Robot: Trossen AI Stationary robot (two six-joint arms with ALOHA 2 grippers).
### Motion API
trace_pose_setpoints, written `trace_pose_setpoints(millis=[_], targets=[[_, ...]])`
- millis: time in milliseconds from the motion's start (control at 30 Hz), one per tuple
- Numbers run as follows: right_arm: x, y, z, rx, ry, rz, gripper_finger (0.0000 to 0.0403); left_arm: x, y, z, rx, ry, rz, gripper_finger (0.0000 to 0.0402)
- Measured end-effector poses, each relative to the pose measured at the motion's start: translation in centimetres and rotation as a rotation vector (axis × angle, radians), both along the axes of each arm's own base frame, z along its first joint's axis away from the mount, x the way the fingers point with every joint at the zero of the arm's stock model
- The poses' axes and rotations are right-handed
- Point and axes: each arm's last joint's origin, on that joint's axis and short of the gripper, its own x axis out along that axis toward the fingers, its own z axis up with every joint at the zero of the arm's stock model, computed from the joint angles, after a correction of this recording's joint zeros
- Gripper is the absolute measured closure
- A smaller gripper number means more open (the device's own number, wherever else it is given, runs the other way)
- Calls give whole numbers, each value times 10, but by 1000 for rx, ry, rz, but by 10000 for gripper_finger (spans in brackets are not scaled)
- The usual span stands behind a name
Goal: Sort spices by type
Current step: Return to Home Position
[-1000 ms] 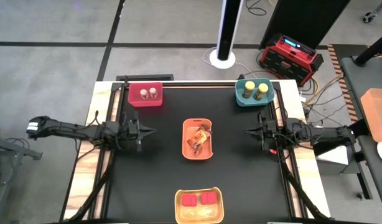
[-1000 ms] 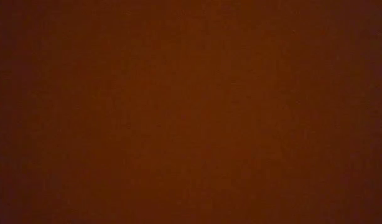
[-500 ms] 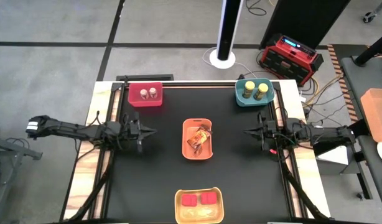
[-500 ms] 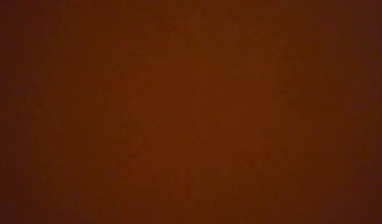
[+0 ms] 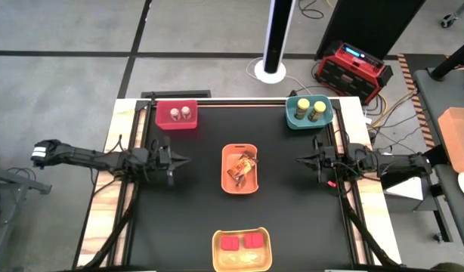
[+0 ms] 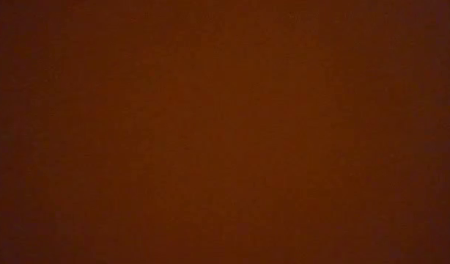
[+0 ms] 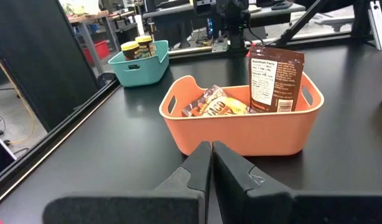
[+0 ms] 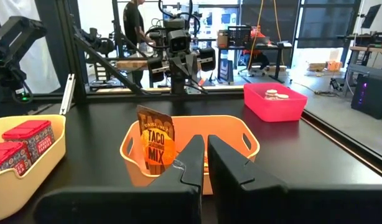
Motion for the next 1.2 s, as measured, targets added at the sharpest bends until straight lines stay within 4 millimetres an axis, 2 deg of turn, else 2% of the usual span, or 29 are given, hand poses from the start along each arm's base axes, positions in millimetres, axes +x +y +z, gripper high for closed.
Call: trace_pose_setpoints(millis=[1200], targets=[[0,0,0,0,4,0,390,3,0,-8,3,69,0,401]])
